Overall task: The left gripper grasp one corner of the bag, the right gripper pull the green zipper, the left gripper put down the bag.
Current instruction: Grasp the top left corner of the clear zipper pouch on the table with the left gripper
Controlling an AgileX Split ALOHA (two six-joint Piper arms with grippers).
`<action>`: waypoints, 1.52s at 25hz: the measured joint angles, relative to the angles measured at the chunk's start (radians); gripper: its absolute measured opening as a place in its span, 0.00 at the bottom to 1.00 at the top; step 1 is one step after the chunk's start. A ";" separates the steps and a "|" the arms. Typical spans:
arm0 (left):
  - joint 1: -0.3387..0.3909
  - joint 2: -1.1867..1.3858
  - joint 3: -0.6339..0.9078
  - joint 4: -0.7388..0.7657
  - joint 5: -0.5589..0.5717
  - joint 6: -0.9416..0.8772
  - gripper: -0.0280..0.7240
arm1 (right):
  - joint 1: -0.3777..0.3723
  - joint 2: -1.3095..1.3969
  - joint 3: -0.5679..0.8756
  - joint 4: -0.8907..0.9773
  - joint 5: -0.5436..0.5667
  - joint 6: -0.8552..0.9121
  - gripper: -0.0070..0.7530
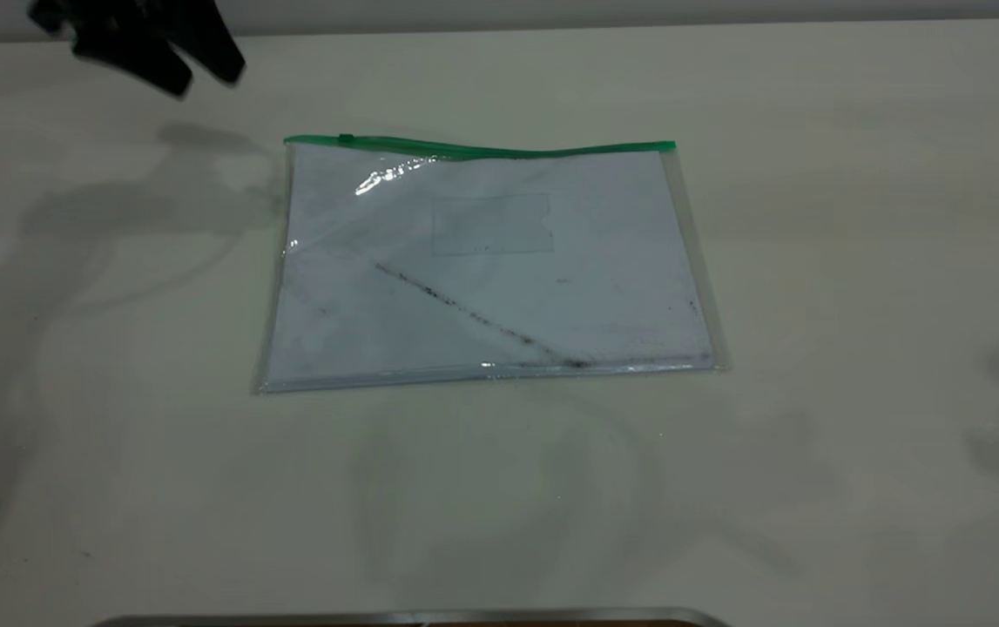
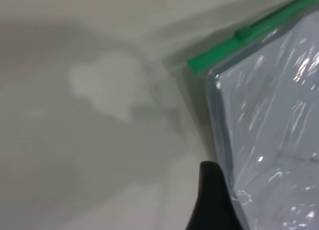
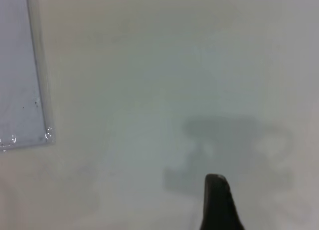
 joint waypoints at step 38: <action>0.000 0.301 -0.012 -0.600 -0.098 0.594 0.53 | 0.000 0.000 0.000 0.001 0.001 0.000 0.70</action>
